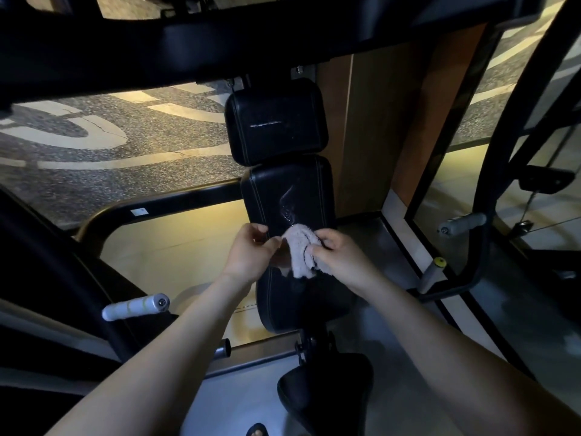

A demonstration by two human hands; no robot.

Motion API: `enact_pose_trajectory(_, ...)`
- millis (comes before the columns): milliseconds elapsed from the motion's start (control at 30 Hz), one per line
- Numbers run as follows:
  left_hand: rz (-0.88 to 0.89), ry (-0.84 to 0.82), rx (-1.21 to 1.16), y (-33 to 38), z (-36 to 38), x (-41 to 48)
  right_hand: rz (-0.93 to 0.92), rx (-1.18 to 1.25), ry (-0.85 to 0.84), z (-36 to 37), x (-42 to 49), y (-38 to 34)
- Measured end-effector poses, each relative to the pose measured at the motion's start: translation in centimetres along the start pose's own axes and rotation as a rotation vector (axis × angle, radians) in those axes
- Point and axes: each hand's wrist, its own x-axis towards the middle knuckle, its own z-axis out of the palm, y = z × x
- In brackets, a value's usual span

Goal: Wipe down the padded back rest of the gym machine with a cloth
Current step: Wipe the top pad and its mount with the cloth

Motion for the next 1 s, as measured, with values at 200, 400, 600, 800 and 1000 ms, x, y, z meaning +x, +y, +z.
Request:
enact_pose_trajectory(200, -0.083, -0.452, -0.17, 0.7, 1.9, -1.1, 0.075, 0.277, -0.058, -1.3, 0.7, 0.6)
enact_pose_trajectory(400, -0.032, -0.324, -0.292, 2.6, 3.7, -1.0, 0.003, 0.187, 0.054, -3.0, 0.7, 0.2)
enact_pose_trajectory(600, -0.062, -0.344, -0.411, 5.5, 3.4, 0.2, -0.076, 0.37, -0.152, -2.7, 1.5, -0.1)
enact_pose_trajectory(800, 0.055, -0.18, -0.119, 7.8, 1.1, 4.2, -0.102, 0.351, 0.057, -2.4, 5.6, -2.1)
enact_pose_trajectory(1000, 0.078, -0.038, 0.004, 8.9, -3.4, 10.3, -0.057, 0.352, 0.164, -3.0, 10.8, -5.9)
